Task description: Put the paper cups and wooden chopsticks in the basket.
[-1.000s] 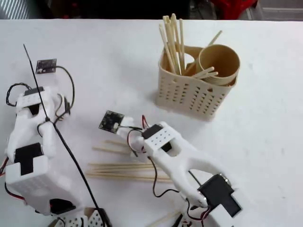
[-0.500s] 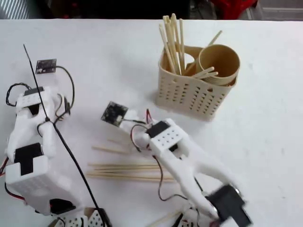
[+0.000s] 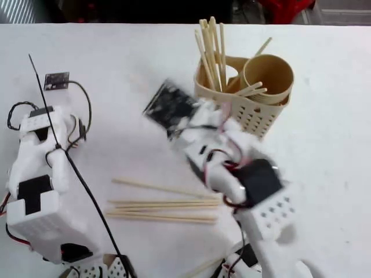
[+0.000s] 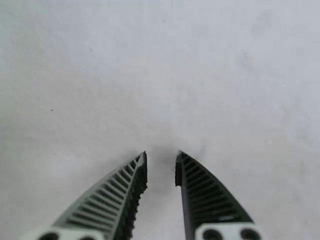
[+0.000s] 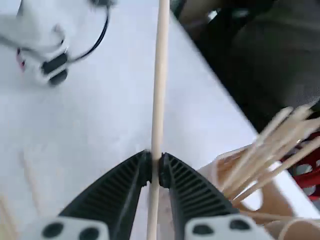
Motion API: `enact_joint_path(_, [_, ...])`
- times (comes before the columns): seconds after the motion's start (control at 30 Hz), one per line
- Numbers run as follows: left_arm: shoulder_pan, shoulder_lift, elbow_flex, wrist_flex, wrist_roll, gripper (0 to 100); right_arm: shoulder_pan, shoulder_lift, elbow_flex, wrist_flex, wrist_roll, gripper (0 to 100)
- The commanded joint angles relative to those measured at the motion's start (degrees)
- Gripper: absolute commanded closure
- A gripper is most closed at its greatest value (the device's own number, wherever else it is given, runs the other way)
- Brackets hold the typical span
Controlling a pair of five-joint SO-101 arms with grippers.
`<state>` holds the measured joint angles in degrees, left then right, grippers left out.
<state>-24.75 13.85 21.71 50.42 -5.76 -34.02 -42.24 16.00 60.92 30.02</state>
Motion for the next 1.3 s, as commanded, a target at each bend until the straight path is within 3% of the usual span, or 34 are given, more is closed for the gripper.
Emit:
enact_joint_path(0.0, [0.2, -1.0, -0.7, -0.9, 0.7, 89, 3.1, -0.6, -8.4, -10.8, -5.2, 98.1])
enact_joint_path(0.2, [0.2, -1.0, -0.7, -0.8, 0.5, 89, 8.0, 4.4, -7.0, -32.6, -8.6, 98.1])
enact_joint_path(0.47, [0.2, -1.0, -0.7, -0.8, 0.4, 89, 10.6, 15.0, -6.9, -44.4, -8.6, 98.1])
enact_joint_path(0.7, [0.8, -1.0, -0.7, -0.8, 0.4, 89, 15.5, 21.8, -6.9, -48.5, -9.5, 98.1])
enact_joint_path(0.9, [0.8, -1.0, -0.7, -0.9, 0.4, 89, 18.2, 23.2, -6.2, -47.8, -18.3, 97.8])
enact_joint_path(1.27, [0.8, -1.0, -0.7, -0.9, 0.4, 89, 18.4, 22.5, -3.8, -47.5, -18.2, 95.3])
